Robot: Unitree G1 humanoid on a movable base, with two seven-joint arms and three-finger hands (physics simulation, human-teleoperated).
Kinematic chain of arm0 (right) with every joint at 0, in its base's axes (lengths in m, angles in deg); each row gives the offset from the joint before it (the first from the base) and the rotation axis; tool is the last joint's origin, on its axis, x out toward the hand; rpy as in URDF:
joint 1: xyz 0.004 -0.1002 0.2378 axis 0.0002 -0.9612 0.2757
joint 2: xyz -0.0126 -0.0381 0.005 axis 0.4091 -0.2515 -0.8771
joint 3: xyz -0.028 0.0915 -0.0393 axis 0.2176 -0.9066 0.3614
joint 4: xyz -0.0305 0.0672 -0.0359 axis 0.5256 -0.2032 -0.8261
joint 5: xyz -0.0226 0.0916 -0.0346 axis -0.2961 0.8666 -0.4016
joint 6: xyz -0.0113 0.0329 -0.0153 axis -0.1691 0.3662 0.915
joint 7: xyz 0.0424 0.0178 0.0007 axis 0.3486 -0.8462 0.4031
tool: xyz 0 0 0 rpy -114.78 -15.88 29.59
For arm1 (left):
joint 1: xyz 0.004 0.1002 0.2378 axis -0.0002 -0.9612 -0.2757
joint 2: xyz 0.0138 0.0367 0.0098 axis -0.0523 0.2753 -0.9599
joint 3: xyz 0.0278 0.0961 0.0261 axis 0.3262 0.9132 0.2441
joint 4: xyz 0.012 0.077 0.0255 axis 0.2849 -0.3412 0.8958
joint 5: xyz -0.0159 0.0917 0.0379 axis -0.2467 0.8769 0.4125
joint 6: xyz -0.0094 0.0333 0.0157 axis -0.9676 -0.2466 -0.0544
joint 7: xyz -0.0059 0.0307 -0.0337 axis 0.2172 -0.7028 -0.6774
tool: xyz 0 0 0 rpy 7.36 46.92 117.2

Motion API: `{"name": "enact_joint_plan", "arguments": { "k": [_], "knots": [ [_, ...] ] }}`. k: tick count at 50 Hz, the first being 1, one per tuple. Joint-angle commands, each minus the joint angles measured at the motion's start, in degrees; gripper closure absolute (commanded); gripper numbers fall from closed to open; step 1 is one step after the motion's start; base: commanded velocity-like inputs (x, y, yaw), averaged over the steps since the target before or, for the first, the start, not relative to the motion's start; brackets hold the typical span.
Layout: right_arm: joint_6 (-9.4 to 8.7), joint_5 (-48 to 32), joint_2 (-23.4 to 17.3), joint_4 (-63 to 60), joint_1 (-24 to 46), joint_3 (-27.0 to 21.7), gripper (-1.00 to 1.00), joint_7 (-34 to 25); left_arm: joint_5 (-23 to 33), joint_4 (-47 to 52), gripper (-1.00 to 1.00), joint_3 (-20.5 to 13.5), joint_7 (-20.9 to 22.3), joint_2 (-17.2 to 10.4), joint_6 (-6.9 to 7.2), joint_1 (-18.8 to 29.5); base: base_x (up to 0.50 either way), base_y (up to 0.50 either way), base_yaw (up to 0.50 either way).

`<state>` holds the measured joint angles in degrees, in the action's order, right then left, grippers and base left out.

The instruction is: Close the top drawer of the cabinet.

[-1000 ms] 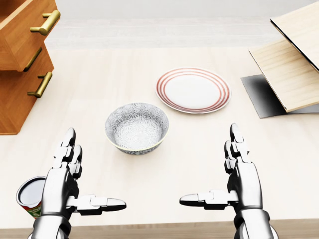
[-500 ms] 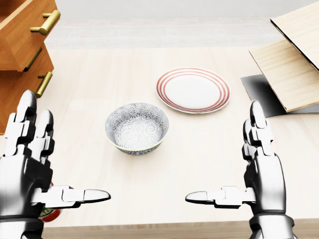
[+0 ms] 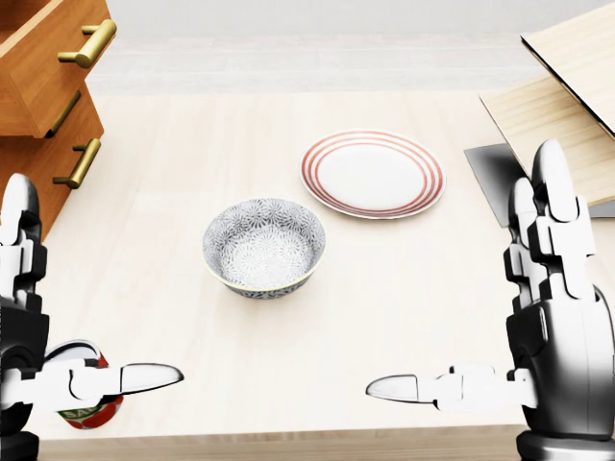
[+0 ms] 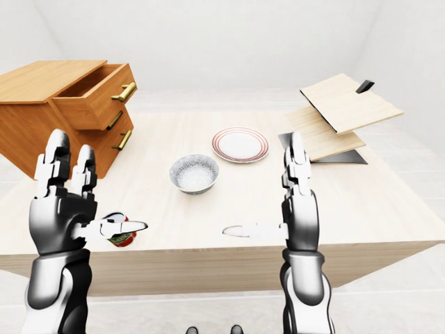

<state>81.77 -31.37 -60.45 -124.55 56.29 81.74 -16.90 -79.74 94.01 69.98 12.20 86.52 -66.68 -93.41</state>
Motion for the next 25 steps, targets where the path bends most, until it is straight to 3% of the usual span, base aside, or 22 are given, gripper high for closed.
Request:
{"name": "enact_joint_plan", "arguments": {
  "k": [1, 18, 25],
  "knots": [
    [0.00, -0.17, 0.38, -3.58, -0.98, -0.44, -1.00, -0.77, -0.06, 3.25, -1.00, -0.94, -0.26, 0.04, 0.00, 0.47, 0.00, 0.00, 0.00],
    [0.00, -1.62, 0.48, -5.49, -0.77, -0.31, -1.00, -1.17, 0.35, 4.95, -1.00, -1.34, -0.25, 0.22, 0.00, 0.21, 0.00, 0.00, 0.00],
    [0.00, -0.63, 0.69, -5.09, -0.69, -0.99, -1.00, -1.45, 2.95, 3.07, -1.00, 0.88, 0.48, -0.23, 0.00, -1.05, 0.00, 0.00, 0.00]
  ]
}}
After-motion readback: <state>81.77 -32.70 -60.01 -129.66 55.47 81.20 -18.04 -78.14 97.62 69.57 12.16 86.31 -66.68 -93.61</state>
